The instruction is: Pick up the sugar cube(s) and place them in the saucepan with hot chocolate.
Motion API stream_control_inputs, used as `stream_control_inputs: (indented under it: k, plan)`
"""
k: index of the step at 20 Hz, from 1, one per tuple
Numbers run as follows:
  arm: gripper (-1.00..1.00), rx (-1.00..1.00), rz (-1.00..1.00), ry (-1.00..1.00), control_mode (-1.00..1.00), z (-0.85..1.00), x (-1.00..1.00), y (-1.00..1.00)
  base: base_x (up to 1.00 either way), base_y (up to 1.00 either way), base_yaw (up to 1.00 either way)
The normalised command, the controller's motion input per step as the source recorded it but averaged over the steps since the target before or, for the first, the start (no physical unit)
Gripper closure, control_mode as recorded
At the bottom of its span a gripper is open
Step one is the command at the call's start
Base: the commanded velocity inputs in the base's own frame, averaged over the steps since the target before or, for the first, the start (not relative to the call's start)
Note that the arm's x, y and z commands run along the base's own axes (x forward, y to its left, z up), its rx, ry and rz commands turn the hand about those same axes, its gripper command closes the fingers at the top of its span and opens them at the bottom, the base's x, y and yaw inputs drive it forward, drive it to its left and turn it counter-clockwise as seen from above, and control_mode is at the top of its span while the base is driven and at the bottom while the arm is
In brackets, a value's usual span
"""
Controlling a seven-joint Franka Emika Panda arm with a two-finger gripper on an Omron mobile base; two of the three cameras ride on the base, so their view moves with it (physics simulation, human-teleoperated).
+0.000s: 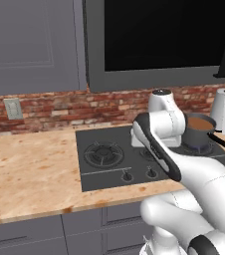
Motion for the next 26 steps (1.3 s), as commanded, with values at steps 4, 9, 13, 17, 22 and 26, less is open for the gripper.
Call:
stream_control_inputs:
  k: [4, 9, 13, 17, 22, 26]
  plan:
    - [1.00, -0.04, -0.14, -0.11, -1.00, 0.05, 0.25, -1.00, 0.00, 0.00, 0.00]
    - [1.00, 0.00, -0.01, -0.27, -1.00, 0.18, 0.31, -0.65, 0.00, 0.00, 0.00]
    - [1.00, 0.00, 0.00, -0.31, -1.00, 0.02, 0.21, -0.65, 0.00, 0.00, 0.00]
    - [1.00, -0.13, 0.00, -0.22, -1.00, 0.00, 0.09, -0.31, 0.00, 0.00, 0.00]
    - [1.00, -0.11, 0.00, -0.05, -1.00, 0.09, 0.17, -0.56, 0.00, 0.00, 0.00]
    - [1.00, -0.02, 0.00, 0.00, -1.00, 0.21, 0.24, -0.71, 0.00, 0.00, 0.00]
